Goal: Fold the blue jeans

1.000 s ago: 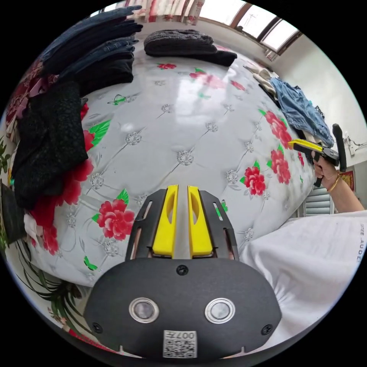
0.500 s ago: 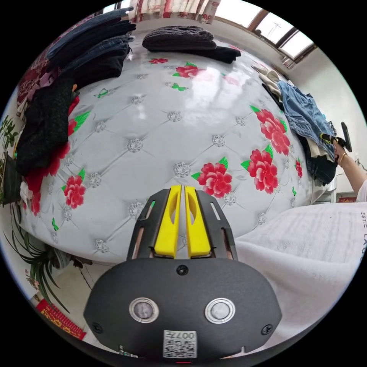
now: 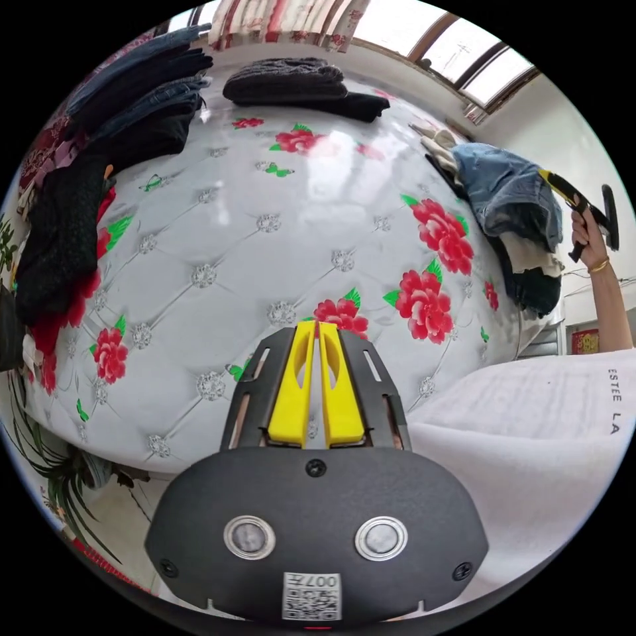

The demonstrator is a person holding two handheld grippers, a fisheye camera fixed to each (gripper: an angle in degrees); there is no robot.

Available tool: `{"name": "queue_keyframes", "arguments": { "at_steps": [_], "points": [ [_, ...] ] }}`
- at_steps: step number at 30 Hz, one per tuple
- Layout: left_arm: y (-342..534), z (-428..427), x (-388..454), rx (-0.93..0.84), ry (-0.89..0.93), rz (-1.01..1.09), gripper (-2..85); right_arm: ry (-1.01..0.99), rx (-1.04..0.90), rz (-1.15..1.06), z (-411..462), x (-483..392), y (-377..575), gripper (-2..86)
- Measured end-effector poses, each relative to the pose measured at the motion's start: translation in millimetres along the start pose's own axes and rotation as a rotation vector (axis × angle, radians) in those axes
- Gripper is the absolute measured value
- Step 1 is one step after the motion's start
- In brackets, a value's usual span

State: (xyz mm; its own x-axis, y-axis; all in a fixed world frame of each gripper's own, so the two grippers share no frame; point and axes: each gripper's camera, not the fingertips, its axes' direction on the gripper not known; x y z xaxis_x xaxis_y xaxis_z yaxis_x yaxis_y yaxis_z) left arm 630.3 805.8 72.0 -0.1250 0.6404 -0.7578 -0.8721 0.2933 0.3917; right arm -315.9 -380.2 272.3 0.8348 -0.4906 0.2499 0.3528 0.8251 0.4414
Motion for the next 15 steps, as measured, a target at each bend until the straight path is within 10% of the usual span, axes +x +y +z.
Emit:
{"name": "queue_keyframes", "arguments": {
  "at_steps": [8, 15],
  "points": [
    [29.7, -56.7, -79.4, 0.285, 0.081, -0.202, -0.4, -0.813, -0.093, -0.643, 23.3, -322.0, 10.2, -0.1],
    [74.5, -84.0, -181.4, 0.299, -0.083, -0.522, -0.8, -0.775, -0.353, -0.693, 86.7, -350.1, 36.6, -0.3]
  ]
}}
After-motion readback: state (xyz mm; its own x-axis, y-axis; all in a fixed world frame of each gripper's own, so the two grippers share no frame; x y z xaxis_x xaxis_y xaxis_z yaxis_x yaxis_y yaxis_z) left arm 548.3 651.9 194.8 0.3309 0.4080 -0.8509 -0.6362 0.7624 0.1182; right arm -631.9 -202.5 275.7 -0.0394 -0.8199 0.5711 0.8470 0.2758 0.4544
